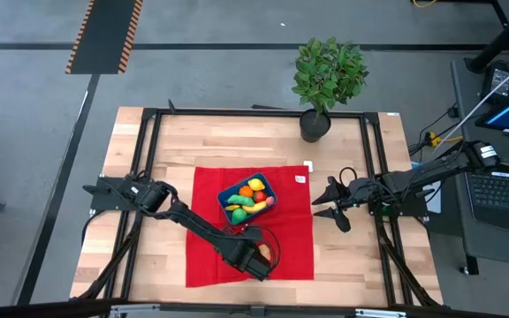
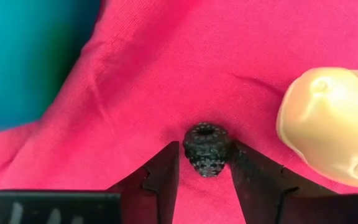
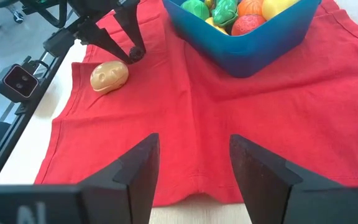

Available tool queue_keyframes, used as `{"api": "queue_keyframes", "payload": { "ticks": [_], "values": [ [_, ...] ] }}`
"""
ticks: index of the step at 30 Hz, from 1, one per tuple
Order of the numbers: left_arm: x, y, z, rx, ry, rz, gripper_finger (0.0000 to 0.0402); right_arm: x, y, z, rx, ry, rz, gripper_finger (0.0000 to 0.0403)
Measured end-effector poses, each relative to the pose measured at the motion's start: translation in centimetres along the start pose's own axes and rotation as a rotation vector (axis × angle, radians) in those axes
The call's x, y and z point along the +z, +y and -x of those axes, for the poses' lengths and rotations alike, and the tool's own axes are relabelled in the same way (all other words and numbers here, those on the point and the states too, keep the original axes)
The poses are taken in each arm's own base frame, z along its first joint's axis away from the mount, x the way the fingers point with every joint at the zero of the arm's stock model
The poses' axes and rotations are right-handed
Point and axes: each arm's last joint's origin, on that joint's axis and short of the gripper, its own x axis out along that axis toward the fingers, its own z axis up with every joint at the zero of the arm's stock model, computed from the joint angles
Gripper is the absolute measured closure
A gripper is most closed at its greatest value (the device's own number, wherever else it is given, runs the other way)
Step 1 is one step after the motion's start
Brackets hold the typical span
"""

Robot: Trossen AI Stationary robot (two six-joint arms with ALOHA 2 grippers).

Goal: Pick and placing Produce into tupperware
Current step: Put the blackberry into the blue bin

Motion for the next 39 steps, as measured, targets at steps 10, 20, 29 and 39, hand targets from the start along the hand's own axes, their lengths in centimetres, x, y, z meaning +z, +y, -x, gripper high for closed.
{"api": "queue_keyframes", "payload": {
  "ticks": [10,20,29,39],
  "values": [
    [-0.01,0.0,0.0,0.0,0.004,-0.004,0.0308,0.0,0.0,0.0,0.0,0.0,-0.001,0.0207],
    [-0.04,0.11,0.13,-0.001,0.033,-0.023,0.0306,0.0,0.0,0.0,0.0,0.0,-0.002,0.0207],
    [-0.05,0.12,0.14,0.002,0.024,-0.034,0.0267,0.0,0.0,0.0,0.0,0.0,-0.003,0.0207],
    [0.06,0.11,0.1,0.0,0.019,-0.03,0.0279,0.0,0.0,0.0,0.0,0.0,-0.003,0.0207]
  ]
}}
